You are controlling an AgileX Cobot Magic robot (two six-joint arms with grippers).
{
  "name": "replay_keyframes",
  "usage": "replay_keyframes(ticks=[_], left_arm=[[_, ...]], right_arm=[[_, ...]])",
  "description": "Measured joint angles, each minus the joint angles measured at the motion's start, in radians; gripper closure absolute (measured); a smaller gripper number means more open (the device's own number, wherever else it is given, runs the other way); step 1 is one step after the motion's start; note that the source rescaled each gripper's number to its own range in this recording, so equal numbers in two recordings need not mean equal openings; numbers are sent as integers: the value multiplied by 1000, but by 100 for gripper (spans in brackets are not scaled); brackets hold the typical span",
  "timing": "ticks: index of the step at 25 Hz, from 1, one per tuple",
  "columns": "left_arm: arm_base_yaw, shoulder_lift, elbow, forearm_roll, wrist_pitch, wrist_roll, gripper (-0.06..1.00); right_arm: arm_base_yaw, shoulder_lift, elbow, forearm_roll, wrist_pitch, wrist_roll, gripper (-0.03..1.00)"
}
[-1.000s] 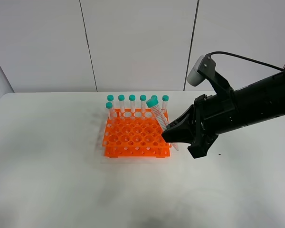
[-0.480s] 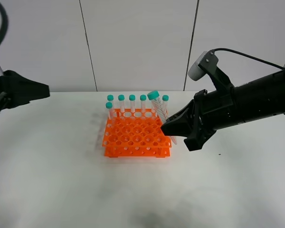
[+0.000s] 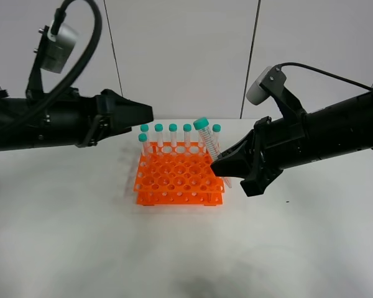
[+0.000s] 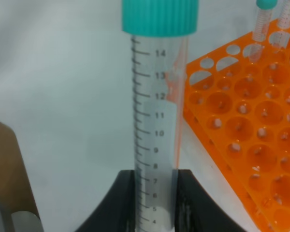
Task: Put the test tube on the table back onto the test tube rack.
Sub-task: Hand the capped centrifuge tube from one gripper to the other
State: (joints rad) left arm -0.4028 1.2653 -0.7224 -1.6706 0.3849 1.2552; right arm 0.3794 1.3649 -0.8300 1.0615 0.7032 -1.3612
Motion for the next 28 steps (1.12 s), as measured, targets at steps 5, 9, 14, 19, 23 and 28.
replay_keyframes(ticks=[5,9,14,19,23,28], left_arm=[[-72,93,-102,-48,-6,62,-5],[-121,157,-126,-53,-3,68,-5],[-184,195,-135,-56,-3,69,-5],[-202,198,-158,-57,-8,69,-5],[-203,198,-159,-57,-9,71,-5],[-203,198,-161,-56,11,71,-5]], right_arm=[[0,0,0,1,6,7,95],[0,0,0,1,14,15,95],[0,0,1,0,18,16,95],[0,-1,1,1,19,17,95],[0,-2,1,1,19,18,95],[0,-2,1,1,19,19,95]])
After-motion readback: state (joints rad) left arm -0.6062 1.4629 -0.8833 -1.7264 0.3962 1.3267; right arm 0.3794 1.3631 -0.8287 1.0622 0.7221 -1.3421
